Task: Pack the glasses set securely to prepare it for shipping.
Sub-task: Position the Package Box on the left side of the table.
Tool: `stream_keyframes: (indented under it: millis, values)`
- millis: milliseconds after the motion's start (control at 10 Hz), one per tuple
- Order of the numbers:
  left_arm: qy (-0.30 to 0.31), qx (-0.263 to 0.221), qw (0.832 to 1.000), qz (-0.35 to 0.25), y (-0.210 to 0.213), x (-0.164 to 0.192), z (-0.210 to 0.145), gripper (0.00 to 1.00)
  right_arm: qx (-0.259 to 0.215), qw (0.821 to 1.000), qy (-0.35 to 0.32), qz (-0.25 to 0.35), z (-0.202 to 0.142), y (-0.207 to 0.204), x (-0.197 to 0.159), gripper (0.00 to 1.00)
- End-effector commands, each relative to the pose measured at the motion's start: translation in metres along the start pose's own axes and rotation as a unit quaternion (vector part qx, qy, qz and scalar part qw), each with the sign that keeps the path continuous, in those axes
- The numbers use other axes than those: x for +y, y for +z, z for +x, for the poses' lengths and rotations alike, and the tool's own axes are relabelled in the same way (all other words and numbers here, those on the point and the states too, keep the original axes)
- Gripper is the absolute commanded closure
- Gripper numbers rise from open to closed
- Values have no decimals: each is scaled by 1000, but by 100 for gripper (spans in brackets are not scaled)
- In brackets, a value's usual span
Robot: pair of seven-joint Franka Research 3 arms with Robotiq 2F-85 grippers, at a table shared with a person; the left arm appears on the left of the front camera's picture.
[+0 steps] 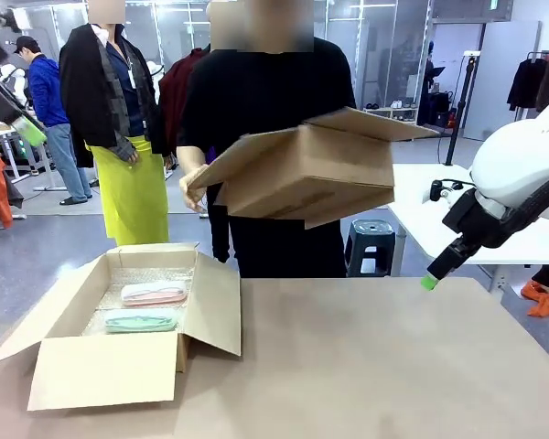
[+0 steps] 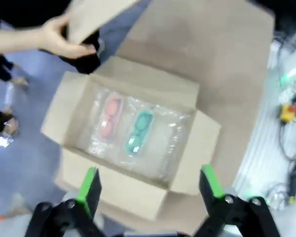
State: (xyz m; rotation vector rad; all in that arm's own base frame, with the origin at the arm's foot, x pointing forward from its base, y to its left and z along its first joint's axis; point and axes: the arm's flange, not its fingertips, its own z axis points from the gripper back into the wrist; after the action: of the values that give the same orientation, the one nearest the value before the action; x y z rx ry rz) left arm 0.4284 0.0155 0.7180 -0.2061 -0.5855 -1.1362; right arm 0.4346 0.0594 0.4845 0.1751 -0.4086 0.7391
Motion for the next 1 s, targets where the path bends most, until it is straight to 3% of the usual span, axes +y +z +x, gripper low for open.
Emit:
stream_keyframes:
  millis: [0,400,900]
  values:
    - [-56,-56,996,39,-41,-29,-28,0,5,1000,1,-3,1,1,1,0]
    - [-25,-109,993,28,-52,-32,-36,0,5,1000,1,-3,1,1,1,0]
    - [-25,-88,995,26,-58,-29,-36,0,5,1000,1,-3,1,1,1,0]
